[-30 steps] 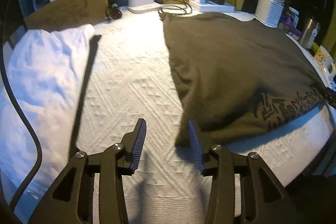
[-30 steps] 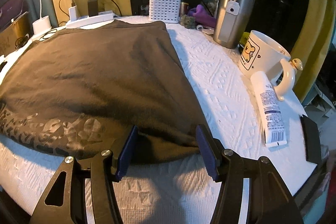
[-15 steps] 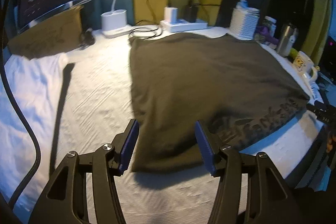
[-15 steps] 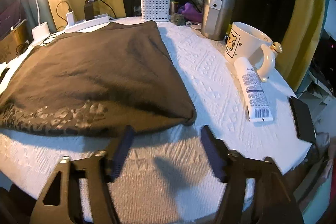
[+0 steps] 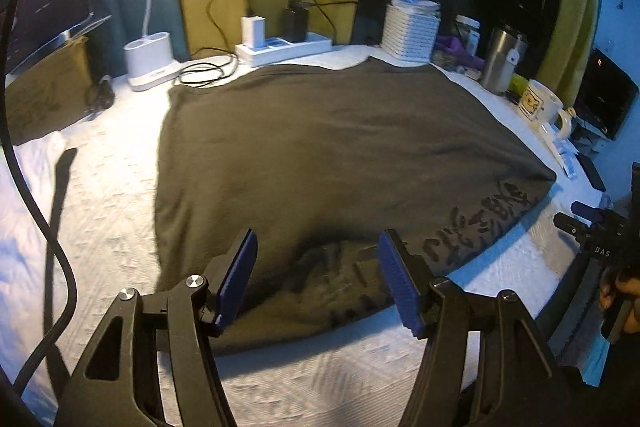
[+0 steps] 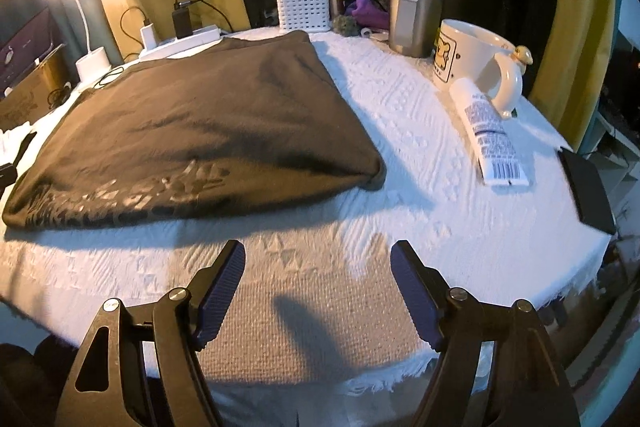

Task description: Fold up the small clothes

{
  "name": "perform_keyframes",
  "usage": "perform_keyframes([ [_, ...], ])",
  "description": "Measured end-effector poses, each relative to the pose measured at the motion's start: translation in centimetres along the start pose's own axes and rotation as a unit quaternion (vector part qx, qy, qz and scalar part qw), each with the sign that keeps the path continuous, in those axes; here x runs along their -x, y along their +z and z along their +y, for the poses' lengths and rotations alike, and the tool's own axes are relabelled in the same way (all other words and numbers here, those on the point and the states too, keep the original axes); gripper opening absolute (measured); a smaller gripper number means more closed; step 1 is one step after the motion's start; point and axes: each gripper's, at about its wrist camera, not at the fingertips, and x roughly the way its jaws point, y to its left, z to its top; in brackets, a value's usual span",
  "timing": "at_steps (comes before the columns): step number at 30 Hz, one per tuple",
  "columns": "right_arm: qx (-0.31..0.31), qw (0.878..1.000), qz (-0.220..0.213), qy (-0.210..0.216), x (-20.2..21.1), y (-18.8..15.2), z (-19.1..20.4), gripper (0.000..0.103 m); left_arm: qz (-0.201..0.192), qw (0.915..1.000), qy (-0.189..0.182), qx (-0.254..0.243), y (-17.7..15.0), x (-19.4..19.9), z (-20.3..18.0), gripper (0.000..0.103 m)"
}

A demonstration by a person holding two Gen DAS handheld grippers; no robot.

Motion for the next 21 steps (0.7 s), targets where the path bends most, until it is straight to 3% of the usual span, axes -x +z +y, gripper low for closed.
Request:
perform_keyframes([
  [10,-0.015,0.999,0.014,0.034,-0.9,0.3,0.8,0.078,0.039,0.9992,-0.005,-0.006,-0.5,-2.8,-0.4,0.063],
  [14,-0.020,0.999,0.017,0.043,-1.1,0.5,1.1,0.088,0.058,0.9983,0.000,-0.002,-0.7,-3.9,0.1,0.063],
  [21,-0.041,0.998,0.018,0.042,-2.4,1.8,1.3,0.093,0.065,0.9974,0.016,0.025,0.0,-4.4,2.5,0.063],
])
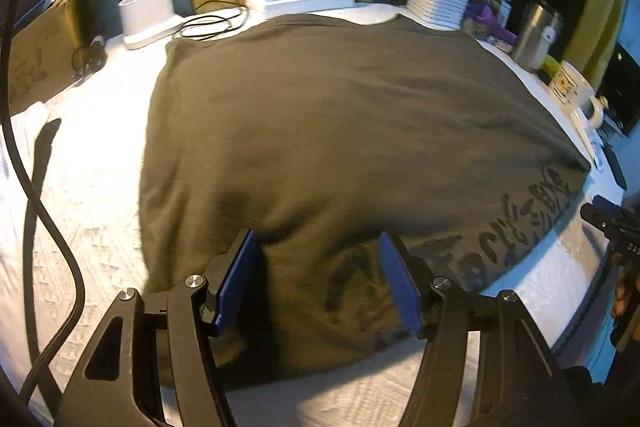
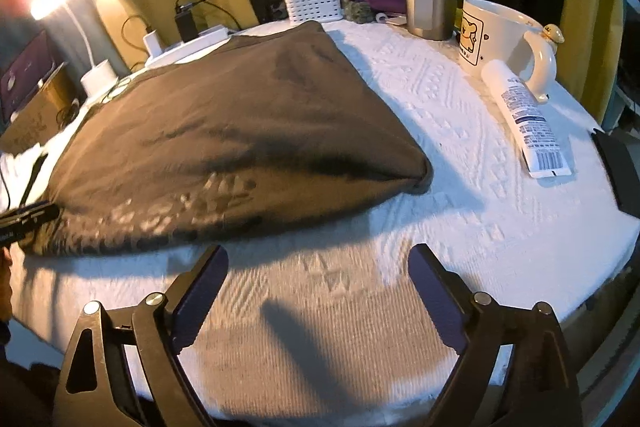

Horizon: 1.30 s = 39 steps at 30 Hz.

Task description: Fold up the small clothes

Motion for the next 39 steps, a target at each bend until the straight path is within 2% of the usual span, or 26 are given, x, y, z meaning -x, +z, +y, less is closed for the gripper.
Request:
perform_keyframes([
  [4,-0.011,1.000,-0.005,-0.002,-1.0,1.0,0.1,0.098,-0.012,0.9999,0.007,0.010,0.5,0.5,1.2,0.063],
  [9,-0.019,1.000,-0.014,-0.007,-2.1,2.0,1.0,0.100,-0.020,0.9996,0.013,0.013,1.2,1.0,2.7,0.063],
  [14,-0.032,0.999,-0.017,-0.007,-3.2,3.4,1.2,0.100,-0.018,0.9994,0.019,0.021,2.3,0.7,4.3,0.063],
  [22,-0.073,0.997,-0.010,0.018,-4.5,5.5,0.7,0.100,-0.017,0.9993,0.018,0.026,3.9,-0.1,5.2,0.063],
  [27,-0.090,0.996,-0.013,0.009,-5.6,6.8,0.8,0.103,-0.014,0.9993,0.022,0.027,4.4,-0.5,6.1,0.063],
  [33,-0.088,0.996,-0.021,-0.003,-7.0,8.4,1.3,0.103,-0.017,0.9989,0.030,0.030,5.6,-0.6,7.4,0.063],
  [39,-0.076,0.997,-0.029,0.010,-8.6,9.8,2.1,0.102,-0.022,0.9991,0.030,0.021,7.1,-1.0,7.8,0.063],
])
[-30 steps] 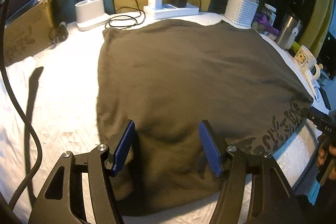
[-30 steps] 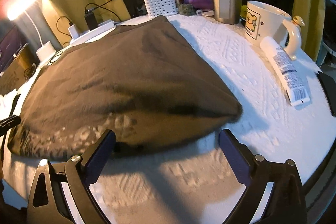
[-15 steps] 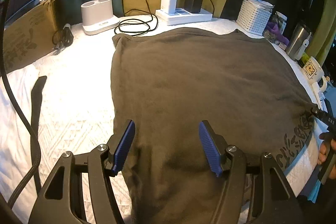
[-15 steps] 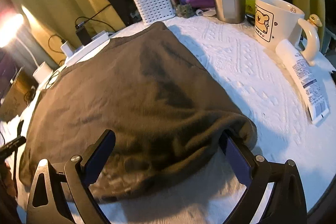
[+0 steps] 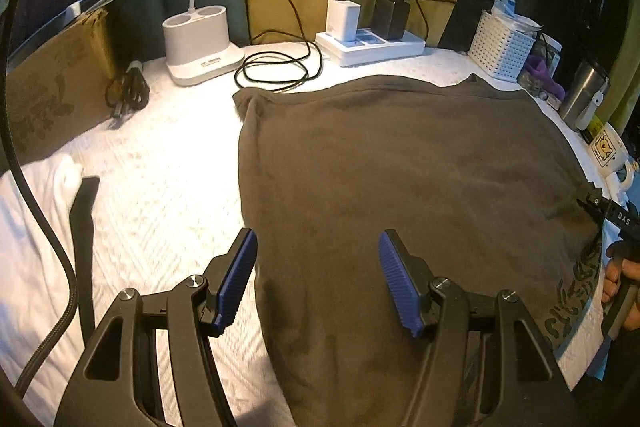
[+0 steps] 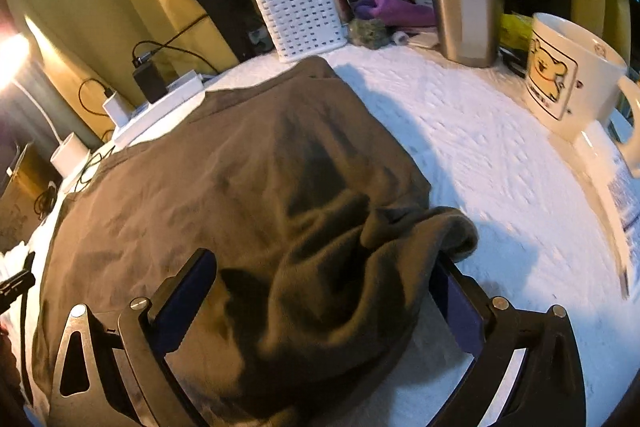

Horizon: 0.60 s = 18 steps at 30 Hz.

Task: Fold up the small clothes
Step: 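Grasp the side edge of the folded shirt with the right gripper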

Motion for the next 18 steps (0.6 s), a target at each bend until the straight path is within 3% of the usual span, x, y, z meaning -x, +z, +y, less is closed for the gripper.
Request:
perform_keyframes([
  [1,-0.001,1.000,-0.001,0.001,-0.2,0.2,0.1,0.100,0.000,1.0000,0.001,-0.002,0.2,-0.1,-0.1,0.063],
  [3,-0.004,1.000,-0.004,0.001,-0.5,0.5,0.3,0.084,-0.001,1.0000,0.000,-0.006,0.4,0.0,-0.2,0.063],
  [4,-0.006,1.000,-0.005,-0.003,-0.6,0.6,0.3,0.065,-0.001,1.0000,-0.002,-0.008,0.5,0.1,-0.3,0.063],
  [5,-0.010,1.000,-0.003,-0.003,-0.8,0.8,0.3,0.057,-0.002,0.9999,-0.004,-0.011,0.5,0.1,-0.4,0.063],
  [8,-0.015,1.000,0.005,0.014,-1.1,1.1,0.1,0.042,-0.002,0.9998,-0.006,-0.017,0.6,-0.2,-0.6,0.063],
  [11,-0.029,0.999,0.014,0.036,-1.2,1.3,-0.3,0.034,0.002,0.9999,-0.013,-0.008,0.6,-0.6,-0.6,0.063],
  [18,-0.041,0.997,0.003,0.063,0.3,2.3,0.2,0.028,-0.012,0.9997,-0.019,-0.002,0.6,0.3,0.5,0.063],
])
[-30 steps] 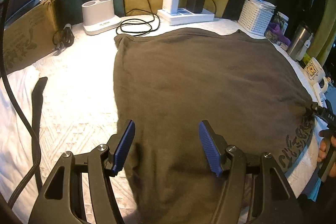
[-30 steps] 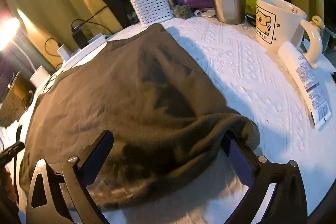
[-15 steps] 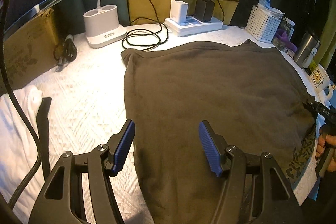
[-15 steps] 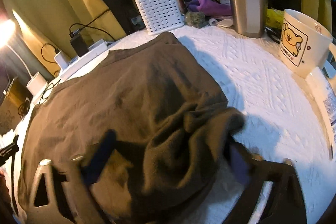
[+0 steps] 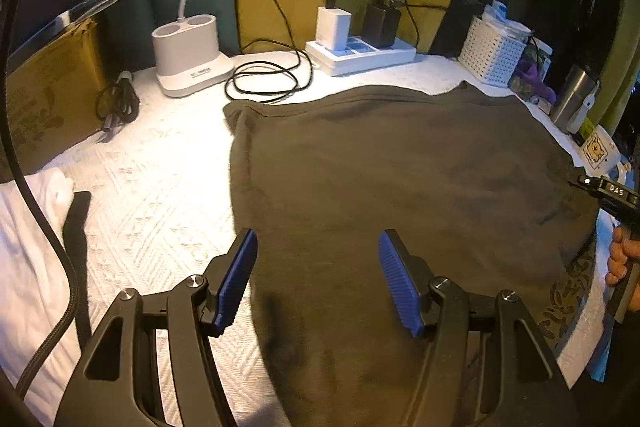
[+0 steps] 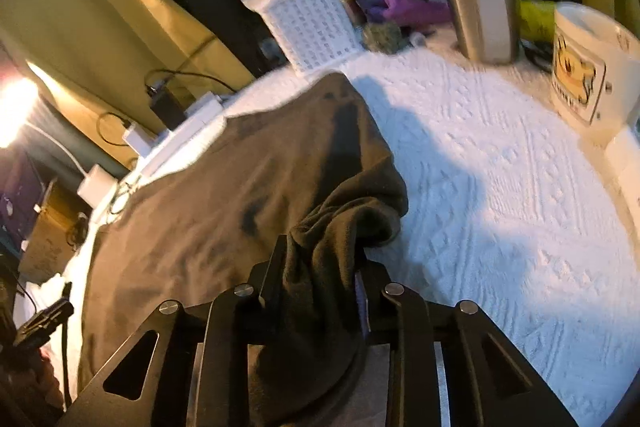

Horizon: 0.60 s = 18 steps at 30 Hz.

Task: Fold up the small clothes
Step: 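Grasp the side edge of the folded shirt with the right gripper, then lift the side edge with the right gripper and fold it over the shirt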

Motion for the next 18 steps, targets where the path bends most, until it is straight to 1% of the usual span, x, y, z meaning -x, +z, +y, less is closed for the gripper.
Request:
perform_keyframes([
  [7,0.048,0.998,-0.035,0.007,2.3,1.9,4.9,0.026,-0.014,0.9998,-0.013,0.010,-0.2,0.7,1.8,0.063],
  [10,0.066,0.997,-0.040,0.013,2.5,2.4,7.3,0.026,-0.019,0.9996,-0.018,0.012,-0.4,1.0,2.8,0.063],
  [18,0.119,0.992,-0.030,0.039,1.9,1.9,14.1,0.026,-0.033,0.9987,-0.030,0.025,-0.8,2.1,5.3,0.063],
])
